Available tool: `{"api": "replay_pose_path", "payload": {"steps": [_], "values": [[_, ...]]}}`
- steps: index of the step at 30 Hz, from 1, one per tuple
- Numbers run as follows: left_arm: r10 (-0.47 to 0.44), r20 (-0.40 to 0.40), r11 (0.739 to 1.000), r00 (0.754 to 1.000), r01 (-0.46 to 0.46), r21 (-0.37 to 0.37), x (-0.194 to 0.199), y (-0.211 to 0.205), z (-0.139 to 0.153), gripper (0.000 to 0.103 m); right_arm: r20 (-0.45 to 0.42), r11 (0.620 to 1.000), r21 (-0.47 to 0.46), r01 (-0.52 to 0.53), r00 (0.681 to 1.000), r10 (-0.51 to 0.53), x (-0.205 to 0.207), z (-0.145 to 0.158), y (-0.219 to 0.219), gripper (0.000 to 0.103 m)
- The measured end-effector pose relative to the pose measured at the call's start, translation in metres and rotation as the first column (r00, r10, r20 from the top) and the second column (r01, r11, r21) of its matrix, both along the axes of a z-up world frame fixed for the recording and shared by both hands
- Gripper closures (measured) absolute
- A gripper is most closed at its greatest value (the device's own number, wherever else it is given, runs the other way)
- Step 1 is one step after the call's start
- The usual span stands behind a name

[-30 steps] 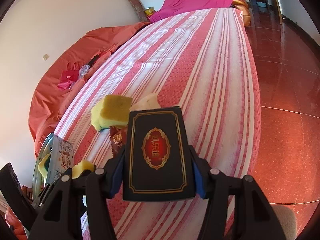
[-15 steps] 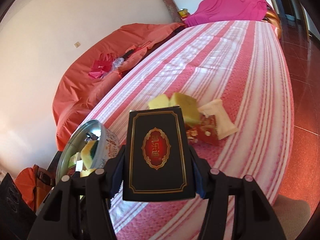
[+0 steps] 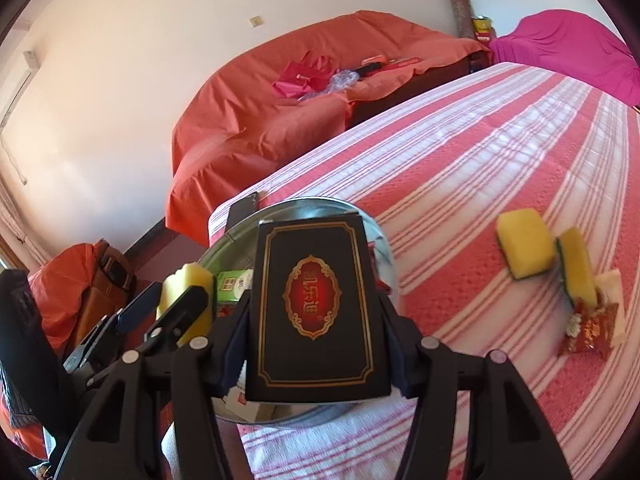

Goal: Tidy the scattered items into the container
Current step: 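Drop the sponge into the tin with the left gripper while the right drops the black box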

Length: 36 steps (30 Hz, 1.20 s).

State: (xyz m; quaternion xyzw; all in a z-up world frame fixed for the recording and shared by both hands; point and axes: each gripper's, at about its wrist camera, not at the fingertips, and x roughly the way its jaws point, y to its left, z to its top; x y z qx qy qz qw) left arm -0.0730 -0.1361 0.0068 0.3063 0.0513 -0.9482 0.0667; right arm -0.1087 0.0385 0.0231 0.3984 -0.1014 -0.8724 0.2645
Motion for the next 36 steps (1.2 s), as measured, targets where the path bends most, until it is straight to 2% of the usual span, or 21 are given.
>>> {"api": "replay_pose_path", "payload": {"steps": [2, 4, 8, 11, 15, 16, 19, 22, 24, 26, 28, 31, 34, 36], "values": [[0.014, 0.072, 1.0, 0.997, -0.015, 0.003, -0.017, -0.007, -0.014, 0.022, 0.019, 0.999, -0.004, -0.039, 0.999, 0.039, -0.01, -0.005, -0.018, 0.042], [0.023, 0.117, 1.0, 0.993, -0.024, 0.001, -0.022, -0.009, -0.024, 0.022, 0.025, 0.998, 0.007, -0.058, 0.998, 0.058, -0.017, -0.011, -0.029, 0.037], [0.046, 0.093, 0.999, 0.995, -0.045, -0.012, -0.013, -0.005, -0.026, 0.022, 0.007, 0.999, 0.026, -0.048, 0.999, 0.048, -0.012, -0.017, -0.025, 0.036], [0.086, 0.027, 0.996, 0.996, -0.086, -0.02, 0.006, 0.004, -0.019, 0.022, -0.029, 1.0, -0.009, 0.02, 0.999, -0.021, 0.0, -0.018, 0.004, 0.035], [0.109, -0.144, 0.992, 0.984, -0.117, -0.046, 0.041, 0.029, 0.0, 0.022, -0.056, 0.982, -0.05, 0.181, 0.981, -0.183, 0.024, -0.024, 0.061, 0.035], [0.086, -0.197, 0.993, 0.977, -0.099, -0.056, 0.052, 0.04, 0.005, 0.021, -0.063, 0.974, -0.05, 0.222, 0.972, -0.225, 0.03, -0.028, 0.077, 0.035], [-0.035, -0.312, 0.996, 0.949, 0.009, -0.083, 0.075, 0.079, 0.023, 0.01, -0.104, 0.932, -0.009, 0.361, 0.927, -0.36, 0.051, -0.043, 0.124, 0.035], [-0.206, -0.359, 0.978, 0.91, 0.183, -0.098, 0.088, 0.129, 0.032, 0.005, -0.111, 0.875, 0.037, 0.483, 0.872, -0.477, 0.06, -0.056, 0.164, 0.034], [-0.32, -0.322, 0.947, 0.891, 0.31, -0.085, 0.081, 0.163, 0.027, 0.004, -0.078, 0.837, 0.034, 0.546, 0.837, -0.542, 0.056, -0.063, 0.192, 0.034], [-0.395, -0.252, 0.917, 0.883, 0.394, -0.058, 0.063, 0.191, 0.014, 0.004, -0.055, 0.81, 0.028, 0.586, 0.81, -0.584, 0.052, -0.065, 0.214, 0.034], [-0.429, -0.161, 0.903, 0.889, 0.428, -0.048, 0.039, 0.213, -0.005, 0.004, -0.039, 0.792, 0.016, 0.61, 0.792, -0.609, 0.046, -0.065, 0.233, 0.034], [-0.423, -0.023, 0.906, 0.906, 0.422, -0.036, 0.001, 0.23, -0.035, 0.004, -0.014, 0.793, 0.008, 0.61, 0.793, -0.61, 0.035, -0.065, 0.252, 0.034], [-0.366, 0.074, 0.929, 0.927, 0.369, -0.03, -0.017, 0.227, -0.057, 0.004, 0.007, 0.825, 0.023, 0.565, 0.825, -0.565, 0.023, -0.067, 0.26, 0.037], [-0.343, 0.136, 0.939, 0.93, 0.345, 0.004, -0.02, 0.218, -0.071, 0.004, 0.007, 0.834, 0.046, 0.55, 0.834, -0.551, 0.017, -0.069, 0.261, 0.042]]}}
